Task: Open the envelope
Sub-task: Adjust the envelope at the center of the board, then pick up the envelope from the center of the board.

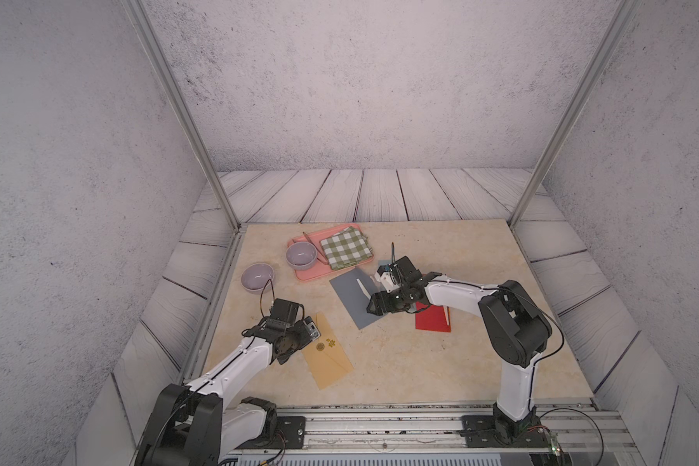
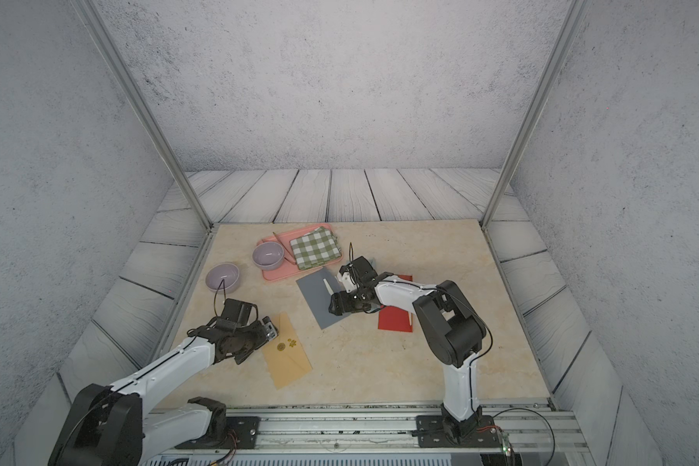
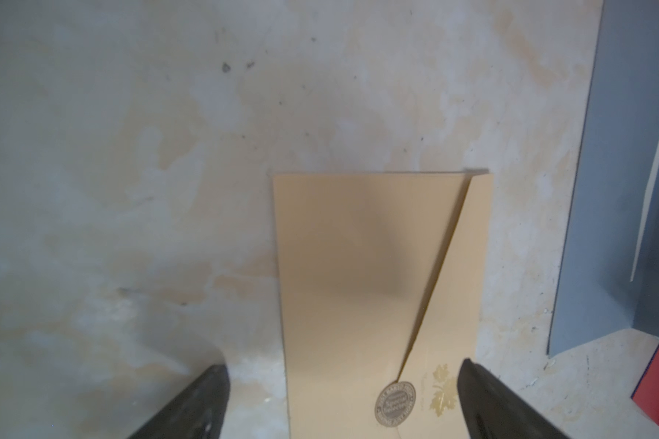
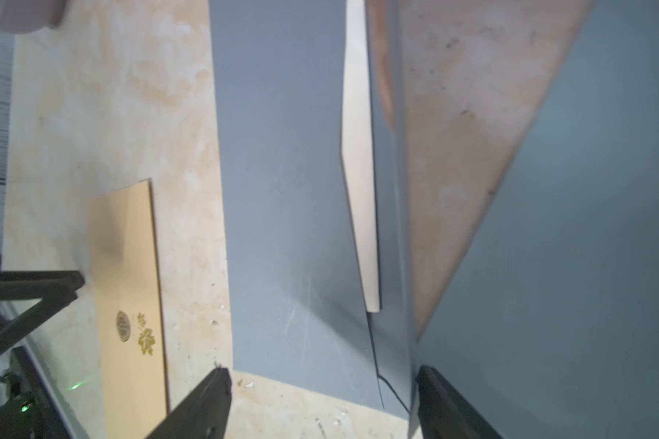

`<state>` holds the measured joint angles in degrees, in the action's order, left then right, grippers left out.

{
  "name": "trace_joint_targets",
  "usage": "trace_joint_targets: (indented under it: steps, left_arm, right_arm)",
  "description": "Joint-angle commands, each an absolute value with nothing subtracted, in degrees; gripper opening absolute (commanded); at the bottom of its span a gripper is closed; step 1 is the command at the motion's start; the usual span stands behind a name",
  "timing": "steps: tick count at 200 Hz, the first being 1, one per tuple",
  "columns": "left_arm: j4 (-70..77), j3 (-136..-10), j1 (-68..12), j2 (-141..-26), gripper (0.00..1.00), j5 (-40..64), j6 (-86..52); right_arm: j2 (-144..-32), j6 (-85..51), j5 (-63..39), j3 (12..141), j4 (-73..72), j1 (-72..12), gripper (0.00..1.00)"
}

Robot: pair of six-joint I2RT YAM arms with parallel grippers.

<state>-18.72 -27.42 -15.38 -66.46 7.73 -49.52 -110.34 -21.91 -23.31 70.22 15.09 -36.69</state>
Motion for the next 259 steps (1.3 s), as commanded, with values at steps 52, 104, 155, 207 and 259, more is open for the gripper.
trace_joint_targets:
  steps: [52,104,155,207,259]
  left_arm:
    - [-19.51,-29.85,-12.22,-72.73,0.99,9.14,-46.76]
    - [-17.12,-31.32,-9.69,-79.47,0.99,14.81,-46.11]
    - [-15.37,-31.88,-9.32,-86.86,1.00,20.73,-46.66]
    - [-15.64,-29.57,-9.32,-83.14,0.99,22.00,-48.73]
    - [-21.11,-28.87,-9.33,-77.02,0.99,18.37,-49.20]
  right_arm:
    - [-100.58,-22.28,-22.07,63.61,14.97,-37.80,0.82]
    - [-97.88,-21.57,-21.74,61.89,13.67,-43.59,0.82]
    - [-108.38,-18.64,-25.96,70.00,16.93,-49.48,0.77]
    - [-115.78,-19.57,-27.55,76.07,18.69,-50.04,0.71]
    - [-120.42,-25.02,-27.67,79.77,16.35,-50.10,0.68]
